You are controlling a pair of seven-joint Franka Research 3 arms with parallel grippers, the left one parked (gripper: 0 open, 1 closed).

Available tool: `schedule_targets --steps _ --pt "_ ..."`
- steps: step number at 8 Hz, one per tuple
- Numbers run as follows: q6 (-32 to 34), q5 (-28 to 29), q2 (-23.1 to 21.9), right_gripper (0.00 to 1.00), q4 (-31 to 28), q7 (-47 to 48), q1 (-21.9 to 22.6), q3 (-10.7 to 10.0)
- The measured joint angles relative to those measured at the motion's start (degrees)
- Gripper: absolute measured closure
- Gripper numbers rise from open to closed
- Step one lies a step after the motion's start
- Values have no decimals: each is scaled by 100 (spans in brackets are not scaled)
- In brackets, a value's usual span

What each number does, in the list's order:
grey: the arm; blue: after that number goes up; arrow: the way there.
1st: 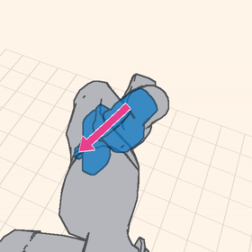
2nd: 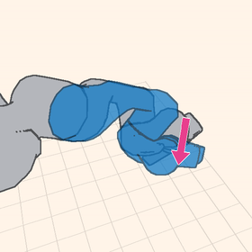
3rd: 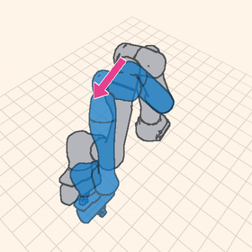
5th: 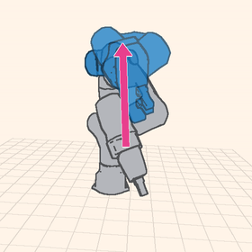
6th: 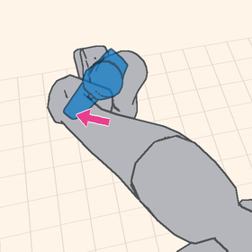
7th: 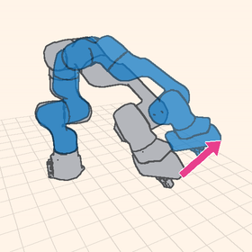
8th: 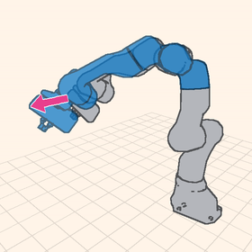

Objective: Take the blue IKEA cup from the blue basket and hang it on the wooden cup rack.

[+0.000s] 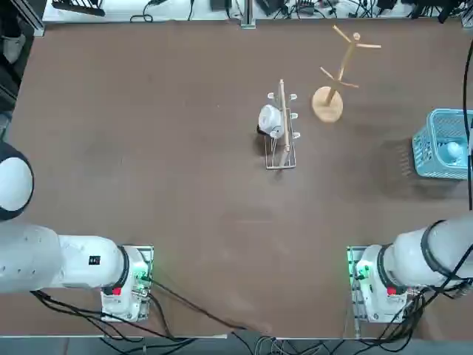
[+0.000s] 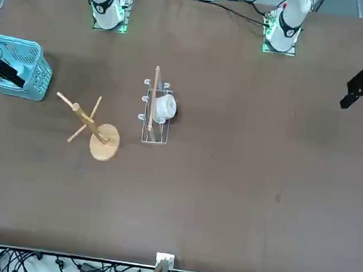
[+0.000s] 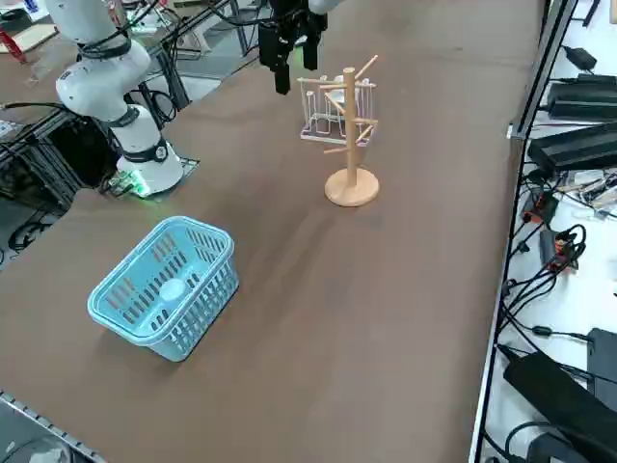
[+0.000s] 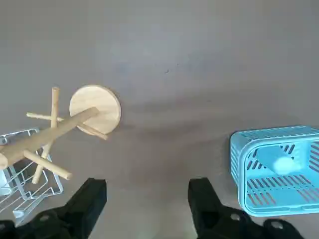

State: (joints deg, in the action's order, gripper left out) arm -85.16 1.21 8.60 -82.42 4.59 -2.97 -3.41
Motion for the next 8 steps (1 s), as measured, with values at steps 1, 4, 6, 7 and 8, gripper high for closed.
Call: schedule_targets --steps 1,4,6,7,8 --pt "0 -10 -1 0 0 0 0 -5" --pt "18 -93 2 0 -9 -18 -6 -46" --pt "52 -242 61 0 -274 -146 -157 -111" --pt "-49 -384 89 0 -525 -366 -372 -150" --pt "-366 -512 56 0 -871 -651 -596 -195"
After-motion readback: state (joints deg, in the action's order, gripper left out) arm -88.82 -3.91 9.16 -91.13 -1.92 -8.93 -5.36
